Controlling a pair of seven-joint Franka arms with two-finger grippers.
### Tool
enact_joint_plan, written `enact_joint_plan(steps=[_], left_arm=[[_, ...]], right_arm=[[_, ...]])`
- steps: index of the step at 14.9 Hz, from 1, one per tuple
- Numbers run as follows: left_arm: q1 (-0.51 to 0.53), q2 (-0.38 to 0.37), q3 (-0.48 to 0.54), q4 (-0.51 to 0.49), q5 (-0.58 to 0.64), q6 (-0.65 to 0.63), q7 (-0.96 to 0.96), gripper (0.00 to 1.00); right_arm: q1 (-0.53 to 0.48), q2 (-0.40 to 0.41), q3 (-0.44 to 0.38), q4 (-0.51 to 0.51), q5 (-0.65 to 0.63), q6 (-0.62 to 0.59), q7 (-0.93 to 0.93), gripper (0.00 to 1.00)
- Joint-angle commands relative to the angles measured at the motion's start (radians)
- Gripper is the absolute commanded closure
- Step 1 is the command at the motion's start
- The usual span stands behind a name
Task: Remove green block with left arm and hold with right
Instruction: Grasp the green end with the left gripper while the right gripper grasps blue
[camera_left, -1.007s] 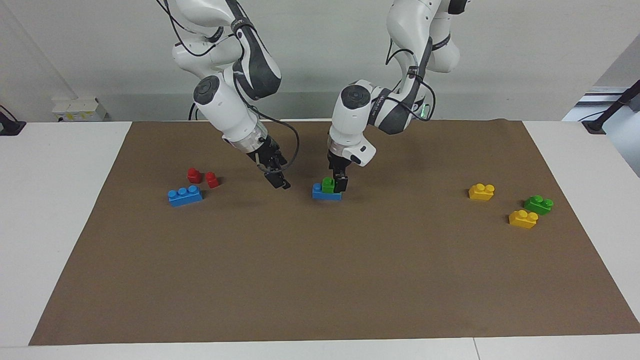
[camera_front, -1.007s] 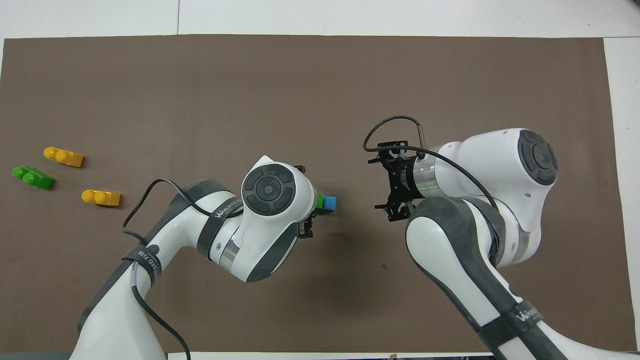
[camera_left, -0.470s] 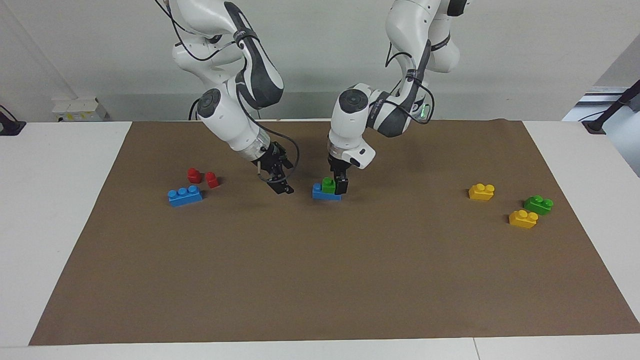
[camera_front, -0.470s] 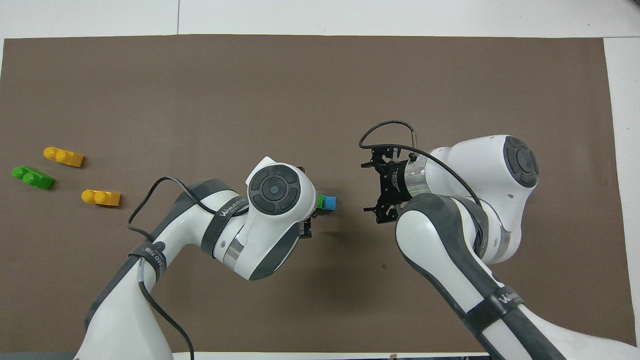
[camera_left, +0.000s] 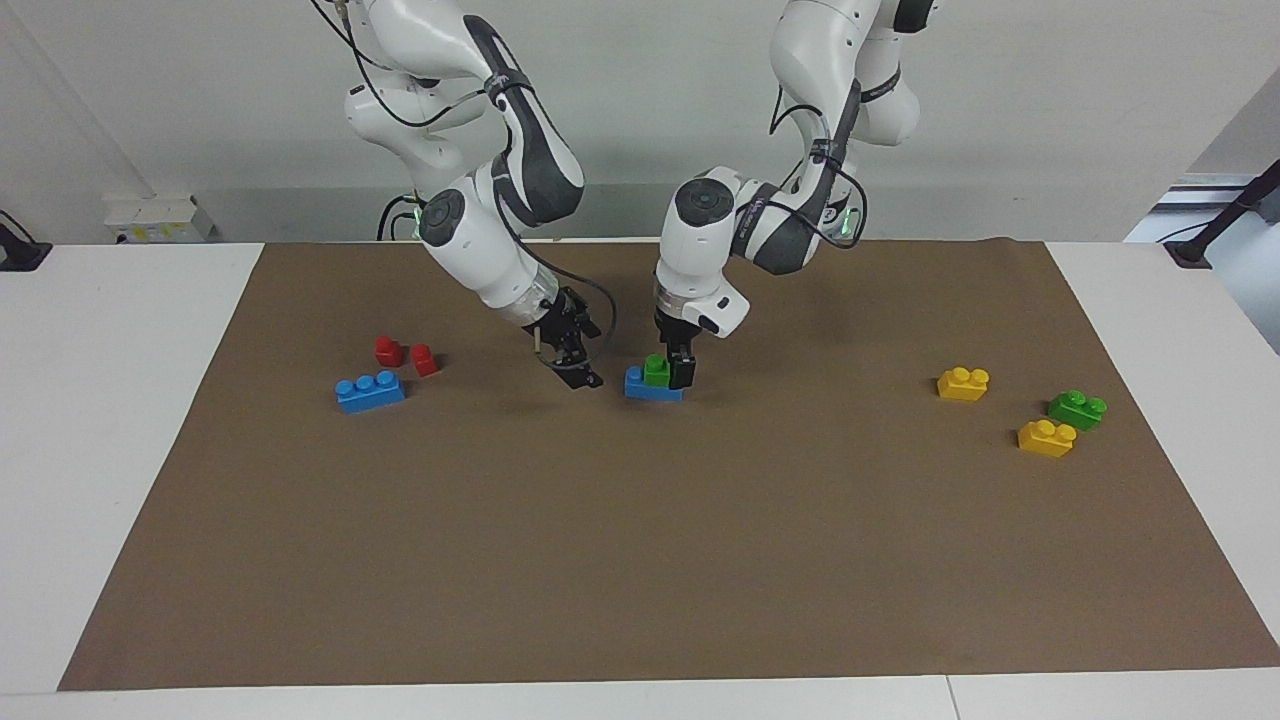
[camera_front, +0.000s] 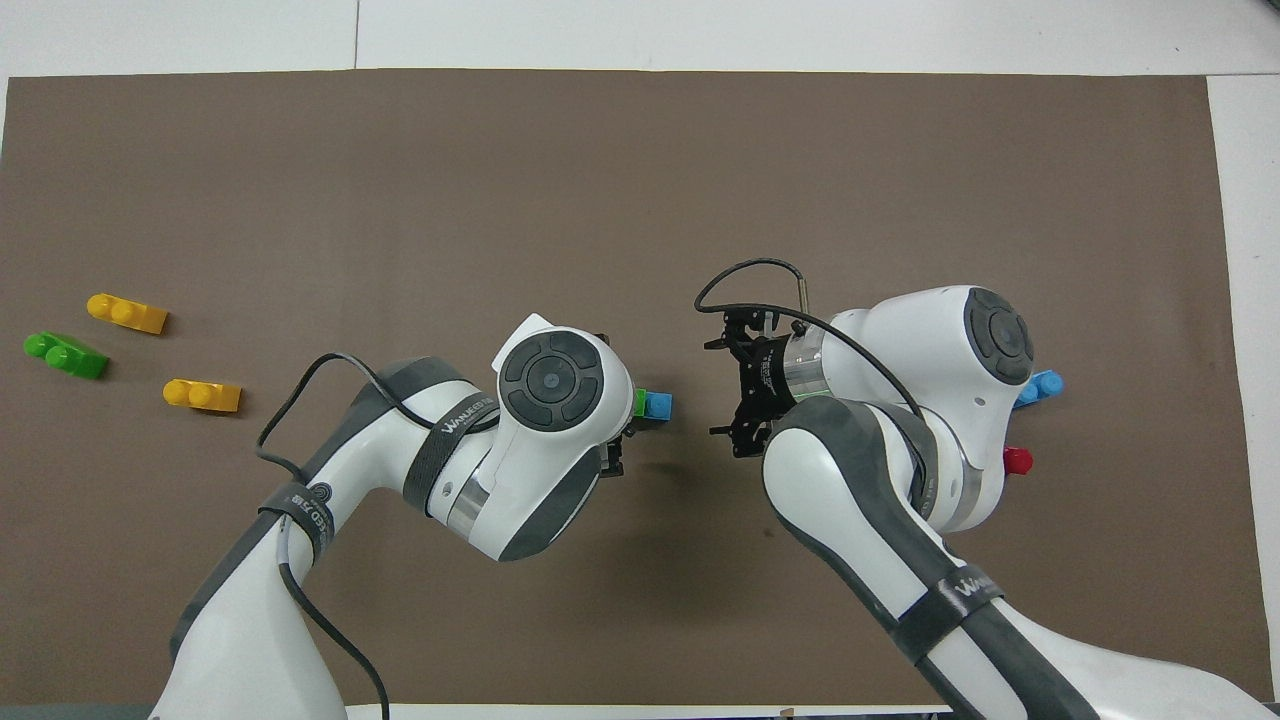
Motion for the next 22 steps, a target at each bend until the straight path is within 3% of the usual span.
enact_joint_plan(steps=[1, 12, 22], left_arm=[[-0.021, 0.002, 0.017, 0.006, 0.025, -0.01, -0.027, 0.0], [-0.021, 0.002, 0.018, 0.004, 0.025, -0.003, -0.035, 0.0], [-0.019, 0.017, 0.018, -0.002, 0.067, 0.045, -0.108, 0.0]], right_arm=[[0.025, 0.024, 0.0, -0.009, 0.026, 0.043, 0.002, 0.0], [0.099, 0.118, 0.0, -0.005, 0.106, 0.184, 0.0, 0.0], [0.14, 0.153, 0.0, -0.004, 0.138, 0.262, 0.0, 0.0]])
